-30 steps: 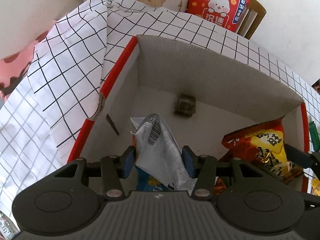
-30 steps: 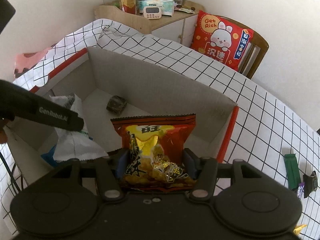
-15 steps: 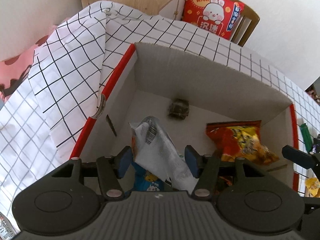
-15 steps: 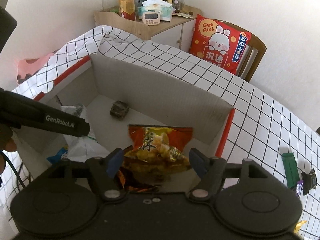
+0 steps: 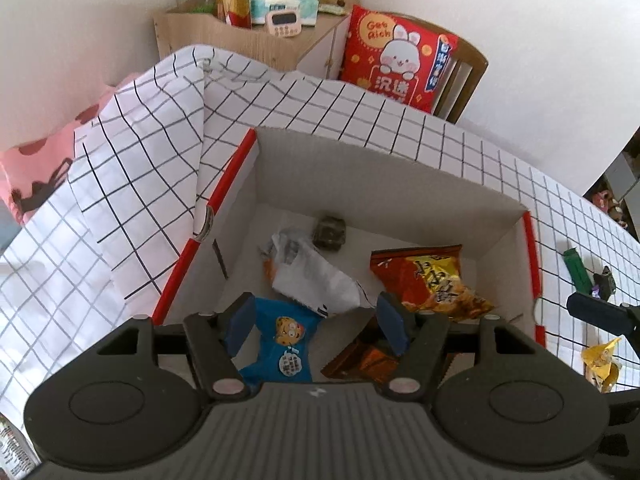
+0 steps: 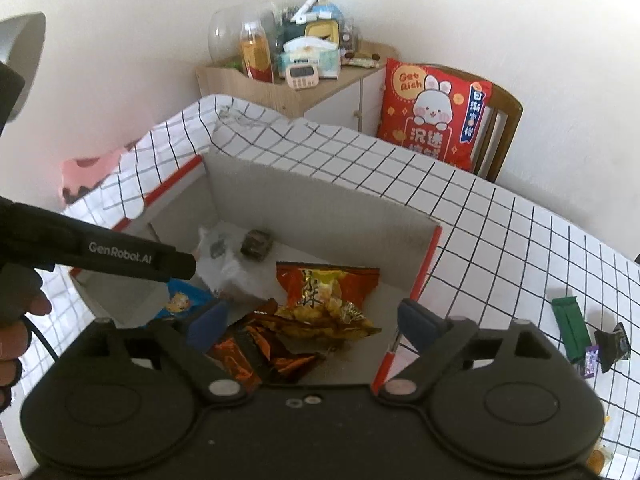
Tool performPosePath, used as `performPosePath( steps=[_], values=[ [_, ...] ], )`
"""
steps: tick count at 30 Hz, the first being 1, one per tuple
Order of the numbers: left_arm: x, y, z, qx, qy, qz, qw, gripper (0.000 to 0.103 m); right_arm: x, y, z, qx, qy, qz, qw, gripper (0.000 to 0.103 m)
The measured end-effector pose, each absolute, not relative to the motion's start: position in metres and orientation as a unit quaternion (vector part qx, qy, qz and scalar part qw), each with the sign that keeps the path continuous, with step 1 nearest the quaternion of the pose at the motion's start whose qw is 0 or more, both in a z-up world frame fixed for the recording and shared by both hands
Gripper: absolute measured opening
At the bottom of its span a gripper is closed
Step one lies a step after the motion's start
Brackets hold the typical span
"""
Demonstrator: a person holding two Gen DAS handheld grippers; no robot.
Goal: Organize snacks
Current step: 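Open both grippers to drop the white packet and chip bag into the box, then move the left tool to the yellow candy packet while the right tool reaches the round wrapped cake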
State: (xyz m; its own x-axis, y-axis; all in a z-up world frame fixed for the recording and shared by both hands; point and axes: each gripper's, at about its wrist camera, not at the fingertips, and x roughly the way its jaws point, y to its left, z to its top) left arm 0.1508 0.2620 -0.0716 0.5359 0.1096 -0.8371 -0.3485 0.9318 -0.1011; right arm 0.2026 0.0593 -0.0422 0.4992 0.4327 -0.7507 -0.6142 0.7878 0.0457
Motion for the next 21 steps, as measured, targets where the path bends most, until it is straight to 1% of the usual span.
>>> performPosePath(
  steps=[10, 13, 16, 17, 18, 19, 21],
  values=[
    [0.123, 0.228, -0.041, -0.107, 0.422, 0.112, 0.893, 0.067, 0.182, 0.022, -0.017, -0.073, 0.376, 0.312, 0.869, 0.095],
    [0.115, 0.215, -0.031, -0.099, 0.406, 0.108, 0.902, 0.072, 0.177, 0.009, -0.009, -0.06, 0.368, 0.314, 0.873, 0.095],
    [0.107, 0.199, -0.022, -0.085, 0.388, 0.104, 0.912, 0.072, 0.169, -0.005, -0.001, -0.045, 0.358, 0.32, 0.876, 0.096],
    [0.104, 0.193, -0.02, -0.081, 0.383, 0.101, 0.915, 0.073, 0.167, -0.011, 0.002, -0.04, 0.352, 0.322, 0.878, 0.097],
    [0.101, 0.188, -0.018, -0.078, 0.379, 0.099, 0.917, 0.073, 0.163, -0.017, 0.005, -0.035, 0.345, 0.323, 0.881, 0.1],
    [0.099, 0.183, -0.016, -0.076, 0.375, 0.096, 0.919, 0.075, 0.16, -0.023, 0.007, -0.03, 0.339, 0.323, 0.883, 0.101],
    [0.094, 0.172, -0.014, -0.074, 0.371, 0.089, 0.922, 0.077, 0.155, -0.035, 0.011, -0.016, 0.333, 0.327, 0.884, 0.102]
  ],
)
